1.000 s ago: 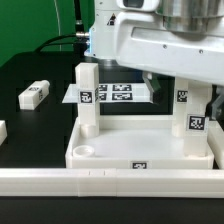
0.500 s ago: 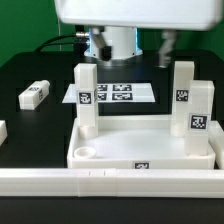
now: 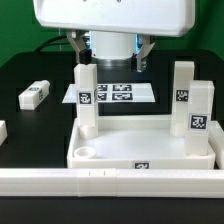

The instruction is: Assemble desk

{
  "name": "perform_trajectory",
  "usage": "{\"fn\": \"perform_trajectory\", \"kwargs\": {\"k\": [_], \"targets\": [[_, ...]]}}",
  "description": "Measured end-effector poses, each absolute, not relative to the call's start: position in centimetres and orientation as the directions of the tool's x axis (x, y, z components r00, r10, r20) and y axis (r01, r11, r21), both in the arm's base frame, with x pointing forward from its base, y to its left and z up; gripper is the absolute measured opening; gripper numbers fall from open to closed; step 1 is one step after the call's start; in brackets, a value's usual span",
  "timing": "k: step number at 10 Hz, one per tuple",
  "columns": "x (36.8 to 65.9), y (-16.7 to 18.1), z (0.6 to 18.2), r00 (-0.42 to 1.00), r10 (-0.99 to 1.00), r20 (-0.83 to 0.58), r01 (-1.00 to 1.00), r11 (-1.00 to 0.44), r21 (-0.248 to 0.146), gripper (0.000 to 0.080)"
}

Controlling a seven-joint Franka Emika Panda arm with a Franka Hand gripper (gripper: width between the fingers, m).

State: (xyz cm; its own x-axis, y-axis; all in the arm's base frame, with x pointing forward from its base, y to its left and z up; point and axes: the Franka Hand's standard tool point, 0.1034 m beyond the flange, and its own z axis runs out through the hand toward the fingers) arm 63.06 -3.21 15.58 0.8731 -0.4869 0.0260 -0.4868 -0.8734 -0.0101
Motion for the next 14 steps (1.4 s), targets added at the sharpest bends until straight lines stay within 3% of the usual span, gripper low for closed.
{"fn": "perform_trajectory", "kwargs": {"k": [2,6,7,11,14], "targets": [[62.3,-4.5,14.9,0.910,-0.414,0.029,-0.414,-0.910,-0.001,0.0649],[57.8,-14.6,13.0,0.966,-0.259,0.025,-0.260,-0.965,0.028,0.0649],[57.3,-15.7,12.5,0.964,-0.266,0.025,-0.267,-0.963,0.034,0.0649],[57.3,-15.4,12.4,0.966,-0.256,0.024,-0.257,-0.966,0.031,0.0649],[50.6,-21.9,9.3,0.964,-0.268,-0.002,-0.268,-0.963,0.018,0.0649]]}}
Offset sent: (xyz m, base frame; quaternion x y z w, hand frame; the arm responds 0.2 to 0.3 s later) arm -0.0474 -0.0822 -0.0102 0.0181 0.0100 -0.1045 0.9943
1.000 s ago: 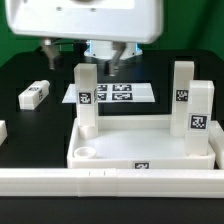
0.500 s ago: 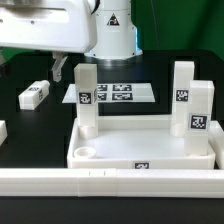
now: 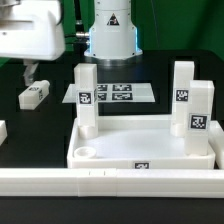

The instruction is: Assemble desk

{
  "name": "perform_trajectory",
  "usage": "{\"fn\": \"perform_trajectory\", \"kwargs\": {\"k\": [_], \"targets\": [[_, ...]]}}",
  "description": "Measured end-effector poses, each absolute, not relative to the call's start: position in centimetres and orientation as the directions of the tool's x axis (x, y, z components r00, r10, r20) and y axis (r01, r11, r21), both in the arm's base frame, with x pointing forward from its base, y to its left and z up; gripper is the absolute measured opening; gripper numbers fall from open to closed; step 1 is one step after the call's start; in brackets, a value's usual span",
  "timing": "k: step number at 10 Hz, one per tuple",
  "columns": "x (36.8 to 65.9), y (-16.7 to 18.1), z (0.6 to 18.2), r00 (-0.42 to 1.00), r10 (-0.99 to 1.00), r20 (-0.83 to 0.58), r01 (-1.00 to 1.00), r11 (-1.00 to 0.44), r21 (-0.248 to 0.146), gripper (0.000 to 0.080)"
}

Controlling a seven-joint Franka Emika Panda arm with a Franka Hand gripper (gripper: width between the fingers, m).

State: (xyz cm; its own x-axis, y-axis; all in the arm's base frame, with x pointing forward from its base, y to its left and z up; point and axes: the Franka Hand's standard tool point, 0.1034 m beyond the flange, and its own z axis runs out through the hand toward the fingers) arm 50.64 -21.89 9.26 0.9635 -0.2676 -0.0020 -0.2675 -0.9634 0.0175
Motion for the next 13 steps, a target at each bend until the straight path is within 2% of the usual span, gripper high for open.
{"fn": "perform_trajectory", "kwargs": {"k": [2,6,9,10,11,13], "targets": [[50.0,-22.4,8.7,0.963,-0.270,0.028,-0.270,-0.962,0.033,0.0649],[49.4,-22.6,8.2,0.959,-0.280,0.029,-0.281,-0.959,0.035,0.0649],[43.4,-22.0,4.9,0.937,-0.347,-0.032,-0.346,-0.938,0.035,0.0649],[42.5,-21.7,4.7,0.934,-0.354,-0.050,-0.353,-0.935,0.030,0.0649],[43.0,-21.5,4.9,0.933,-0.352,-0.073,-0.352,-0.936,0.016,0.0649],[43.1,-21.5,4.8,0.933,-0.352,-0.078,-0.351,-0.936,0.016,0.0649]]}}
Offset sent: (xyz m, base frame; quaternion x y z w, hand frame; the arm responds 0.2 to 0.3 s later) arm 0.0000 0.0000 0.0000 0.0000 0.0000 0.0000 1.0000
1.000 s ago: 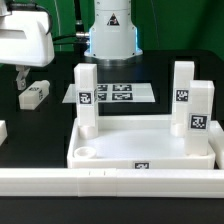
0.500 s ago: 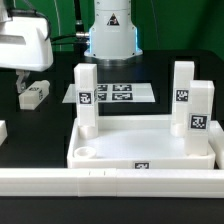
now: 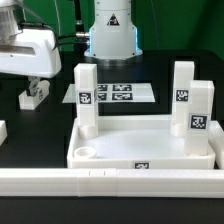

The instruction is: Assemble desk

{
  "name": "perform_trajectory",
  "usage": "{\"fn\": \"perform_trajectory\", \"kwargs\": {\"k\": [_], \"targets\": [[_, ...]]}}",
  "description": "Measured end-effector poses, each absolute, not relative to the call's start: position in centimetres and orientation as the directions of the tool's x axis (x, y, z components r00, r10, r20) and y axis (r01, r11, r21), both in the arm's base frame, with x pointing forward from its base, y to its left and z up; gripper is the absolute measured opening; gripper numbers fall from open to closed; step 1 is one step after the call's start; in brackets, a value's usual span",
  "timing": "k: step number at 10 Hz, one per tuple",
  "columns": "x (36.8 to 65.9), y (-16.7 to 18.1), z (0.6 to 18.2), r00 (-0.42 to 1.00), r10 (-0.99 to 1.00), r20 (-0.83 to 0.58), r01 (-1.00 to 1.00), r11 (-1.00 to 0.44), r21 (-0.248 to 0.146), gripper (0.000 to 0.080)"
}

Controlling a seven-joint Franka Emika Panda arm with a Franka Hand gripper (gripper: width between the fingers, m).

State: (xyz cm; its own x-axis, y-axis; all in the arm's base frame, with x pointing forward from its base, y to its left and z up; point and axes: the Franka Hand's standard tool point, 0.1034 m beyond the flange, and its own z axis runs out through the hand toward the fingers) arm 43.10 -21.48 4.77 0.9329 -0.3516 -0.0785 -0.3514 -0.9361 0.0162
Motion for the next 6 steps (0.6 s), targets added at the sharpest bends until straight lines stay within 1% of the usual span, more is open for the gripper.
{"fn": "perform_trajectory", "kwargs": {"k": [1,2,3,4,5,6], "targets": [[42.8,-20.7,4.6,0.922,-0.350,-0.166,-0.356,-0.934,-0.007,0.0649],[42.9,-20.4,4.7,0.898,-0.330,-0.292,-0.347,-0.938,-0.004,0.0649],[43.2,-20.7,4.4,0.900,-0.295,-0.321,-0.304,-0.952,0.022,0.0649],[41.8,-20.3,4.0,0.875,-0.242,-0.419,-0.253,-0.967,0.030,0.0649],[41.4,-20.3,3.8,0.844,-0.216,-0.491,-0.231,-0.972,0.031,0.0649],[41.8,-20.3,3.7,0.824,-0.212,-0.525,-0.231,-0.972,0.031,0.0649]]}}
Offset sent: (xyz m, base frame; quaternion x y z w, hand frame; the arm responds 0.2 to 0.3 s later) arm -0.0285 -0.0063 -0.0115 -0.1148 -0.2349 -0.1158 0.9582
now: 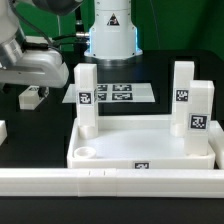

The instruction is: Assemble desk

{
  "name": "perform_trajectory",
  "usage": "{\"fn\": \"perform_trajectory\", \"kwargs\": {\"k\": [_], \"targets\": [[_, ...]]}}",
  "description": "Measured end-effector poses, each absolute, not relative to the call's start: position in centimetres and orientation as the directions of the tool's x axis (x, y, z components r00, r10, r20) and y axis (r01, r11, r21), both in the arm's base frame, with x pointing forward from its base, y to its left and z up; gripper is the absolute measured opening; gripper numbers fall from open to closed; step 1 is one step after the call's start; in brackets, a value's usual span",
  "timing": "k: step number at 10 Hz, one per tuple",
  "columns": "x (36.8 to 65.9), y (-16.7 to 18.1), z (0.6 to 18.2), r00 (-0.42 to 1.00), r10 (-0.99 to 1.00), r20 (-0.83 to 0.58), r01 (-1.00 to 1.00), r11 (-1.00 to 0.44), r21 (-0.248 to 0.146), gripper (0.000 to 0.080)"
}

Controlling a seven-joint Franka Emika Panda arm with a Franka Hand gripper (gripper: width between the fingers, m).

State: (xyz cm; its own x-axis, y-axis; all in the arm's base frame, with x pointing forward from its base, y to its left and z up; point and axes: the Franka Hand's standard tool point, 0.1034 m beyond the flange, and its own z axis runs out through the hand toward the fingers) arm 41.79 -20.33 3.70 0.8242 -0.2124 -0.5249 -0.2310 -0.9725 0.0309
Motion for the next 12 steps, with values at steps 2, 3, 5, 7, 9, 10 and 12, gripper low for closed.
{"fn": "perform_trajectory", "kwargs": {"k": [2,3,5,7,9,10,12], "targets": [[41.0,-19.9,3.7,0.733,-0.197,-0.651,-0.244,-0.970,0.017,0.0649],[41.0,-20.0,3.6,0.692,-0.189,-0.697,-0.248,-0.969,0.017,0.0649],[39.9,-20.0,3.1,0.616,-0.142,-0.775,-0.242,-0.970,-0.015,0.0649],[38.9,-19.8,2.5,0.521,-0.120,-0.845,-0.254,-0.967,-0.019,0.0649],[38.0,-20.0,2.0,0.436,-0.110,-0.893,-0.275,-0.961,-0.016,0.0649],[37.9,-20.3,1.4,0.423,-0.111,-0.899,-0.274,-0.962,-0.010,0.0649],[37.8,-20.7,0.7,0.445,-0.122,-0.887,-0.269,-0.963,-0.002,0.0649]]}}
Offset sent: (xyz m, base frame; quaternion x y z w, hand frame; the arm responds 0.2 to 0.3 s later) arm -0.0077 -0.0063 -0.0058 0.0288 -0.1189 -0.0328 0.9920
